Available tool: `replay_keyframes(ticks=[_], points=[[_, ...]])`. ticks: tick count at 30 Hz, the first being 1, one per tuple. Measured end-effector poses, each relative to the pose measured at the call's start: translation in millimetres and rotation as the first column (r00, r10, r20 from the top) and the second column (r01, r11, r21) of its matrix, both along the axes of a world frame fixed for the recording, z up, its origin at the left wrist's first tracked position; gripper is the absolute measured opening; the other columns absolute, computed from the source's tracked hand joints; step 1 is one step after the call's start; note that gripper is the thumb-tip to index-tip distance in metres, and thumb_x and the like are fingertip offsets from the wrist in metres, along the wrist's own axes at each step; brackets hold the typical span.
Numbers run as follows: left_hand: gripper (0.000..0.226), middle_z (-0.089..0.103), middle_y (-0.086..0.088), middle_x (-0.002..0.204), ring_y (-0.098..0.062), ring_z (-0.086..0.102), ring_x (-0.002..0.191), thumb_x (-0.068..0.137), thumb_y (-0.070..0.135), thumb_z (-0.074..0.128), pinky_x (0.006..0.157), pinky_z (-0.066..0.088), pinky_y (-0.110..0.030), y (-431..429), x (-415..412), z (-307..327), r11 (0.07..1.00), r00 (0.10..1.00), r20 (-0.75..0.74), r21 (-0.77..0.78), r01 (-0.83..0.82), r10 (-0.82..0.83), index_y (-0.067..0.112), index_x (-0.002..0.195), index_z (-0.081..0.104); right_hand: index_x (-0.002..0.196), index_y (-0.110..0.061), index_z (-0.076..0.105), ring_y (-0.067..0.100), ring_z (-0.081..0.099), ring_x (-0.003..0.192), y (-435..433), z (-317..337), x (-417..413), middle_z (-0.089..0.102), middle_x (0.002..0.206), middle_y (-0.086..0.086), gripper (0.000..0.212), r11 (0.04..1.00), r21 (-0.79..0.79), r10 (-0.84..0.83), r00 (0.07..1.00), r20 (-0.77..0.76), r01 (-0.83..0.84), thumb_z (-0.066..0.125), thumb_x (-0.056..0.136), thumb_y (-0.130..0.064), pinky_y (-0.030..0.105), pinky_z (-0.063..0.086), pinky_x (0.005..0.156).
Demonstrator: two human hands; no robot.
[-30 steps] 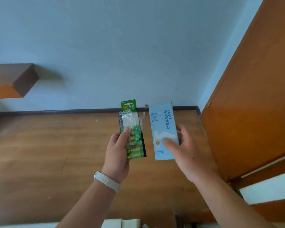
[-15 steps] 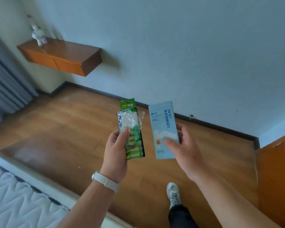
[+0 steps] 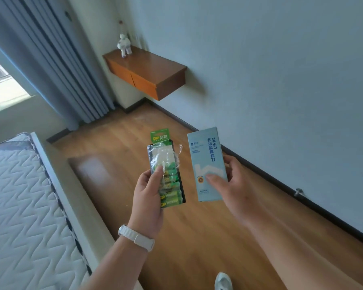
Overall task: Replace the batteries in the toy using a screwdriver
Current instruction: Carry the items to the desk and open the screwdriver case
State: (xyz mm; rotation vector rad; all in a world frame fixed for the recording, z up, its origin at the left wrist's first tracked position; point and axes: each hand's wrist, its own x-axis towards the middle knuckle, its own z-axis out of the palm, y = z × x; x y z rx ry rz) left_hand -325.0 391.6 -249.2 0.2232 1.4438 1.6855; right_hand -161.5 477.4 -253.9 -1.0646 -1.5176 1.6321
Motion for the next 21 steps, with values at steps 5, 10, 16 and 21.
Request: replay_keyframes(ticks=[5,10,16,21], points=[[0.035,0.073,-0.010,0.094,-0.026,0.072,0.080,0.094,0.029,0.064,0.063,0.061,-0.037,25.0,0.9,8.1,1.000,1.000,-0.022,0.016,-0.016,0.017,0.005,0.118,0.056,0.117,-0.024,0.053,0.009,0.072,0.088,30.5,3.0,-6.0,0.073,0.100,-0.008,0.034,1.000,-0.004,0.016,0.999,-0.035,-0.016,0.067,0.091,-0.009,0.025,0.057,0.067],[0.056,0.072,-0.014,0.103,-0.029,0.072,0.087,0.077,0.037,0.070,0.066,0.062,-0.039,40.5,-21.8,9.8,0.997,0.997,-0.035,0.033,-0.065,0.066,0.005,0.121,0.057,0.115,-0.025,0.053,0.008,0.072,0.085,52.2,2.0,-33.0,0.074,0.094,-0.012,0.033,0.998,-0.033,0.057,0.998,-0.036,-0.059,0.066,0.091,-0.006,0.024,0.057,0.066],[0.052,0.071,-0.014,0.103,-0.031,0.070,0.090,0.082,0.033,0.070,0.076,0.060,-0.044,63.5,-78.1,0.3,0.992,0.992,-0.029,0.042,-0.120,0.121,0.004,0.123,0.055,0.119,-0.022,0.053,0.007,0.072,0.087,78.0,5.1,-91.7,0.071,0.105,-0.005,0.035,0.995,-0.010,0.096,0.995,-0.025,-0.096,0.066,0.091,-0.006,0.023,0.057,0.066],[0.045,0.070,-0.016,0.100,-0.031,0.070,0.086,0.081,0.034,0.070,0.068,0.062,-0.042,96.1,-155.0,-4.8,0.994,0.996,-0.054,0.078,-0.073,0.077,0.007,0.114,0.058,0.115,-0.028,0.053,0.005,0.071,0.089,110.7,8.7,-166.5,0.071,0.107,-0.005,0.032,0.996,0.050,0.081,0.997,-0.013,-0.080,0.066,0.092,-0.010,0.021,0.056,0.066]])
